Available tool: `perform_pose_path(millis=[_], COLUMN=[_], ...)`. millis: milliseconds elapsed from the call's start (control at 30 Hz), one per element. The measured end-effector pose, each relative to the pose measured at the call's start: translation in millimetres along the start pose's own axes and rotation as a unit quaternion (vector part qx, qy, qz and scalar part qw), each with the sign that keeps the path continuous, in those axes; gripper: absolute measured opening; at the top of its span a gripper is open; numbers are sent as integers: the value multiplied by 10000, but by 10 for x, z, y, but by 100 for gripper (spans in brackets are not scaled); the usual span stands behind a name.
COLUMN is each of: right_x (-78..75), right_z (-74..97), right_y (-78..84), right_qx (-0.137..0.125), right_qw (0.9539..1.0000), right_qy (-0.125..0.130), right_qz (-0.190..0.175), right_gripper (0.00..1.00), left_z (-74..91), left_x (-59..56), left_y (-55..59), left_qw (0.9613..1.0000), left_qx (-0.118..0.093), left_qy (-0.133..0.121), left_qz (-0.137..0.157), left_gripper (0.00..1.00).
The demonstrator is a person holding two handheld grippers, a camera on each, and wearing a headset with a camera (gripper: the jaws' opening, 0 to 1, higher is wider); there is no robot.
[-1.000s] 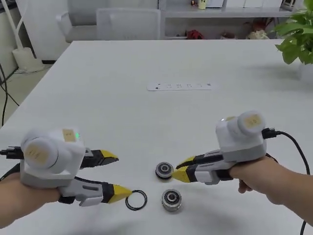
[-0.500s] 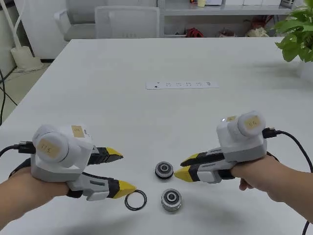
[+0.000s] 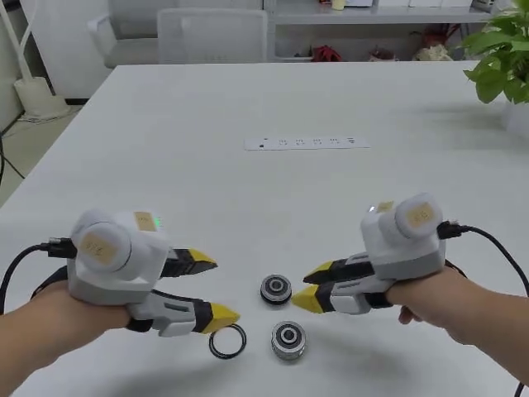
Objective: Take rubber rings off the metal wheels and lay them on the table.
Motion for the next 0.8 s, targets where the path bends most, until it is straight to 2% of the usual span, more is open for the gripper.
perform_pose_path(millis=[800], right_x=[1], right_z=[-139], right_y=[33], right_qx=[0], right_qw=[9999], right_qy=[-46], right_qz=[156], right_gripper=[23], left_z=[-275], left_x=[1], left_y=[-66], left_qw=[9999], left_qx=[-28], left_qy=[161], left_qz=[40], left_gripper=[46])
Point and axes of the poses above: the centre of the closed fingertips' face, and the gripper's own axes: z roughly backward along the fingers, x roughly to its left, y roughly out of its underside, the point moved 4 cm from there along z, roughly backward along the fingers, and after that the axes turned 6 degrees about -z, right-handed, at the moved point
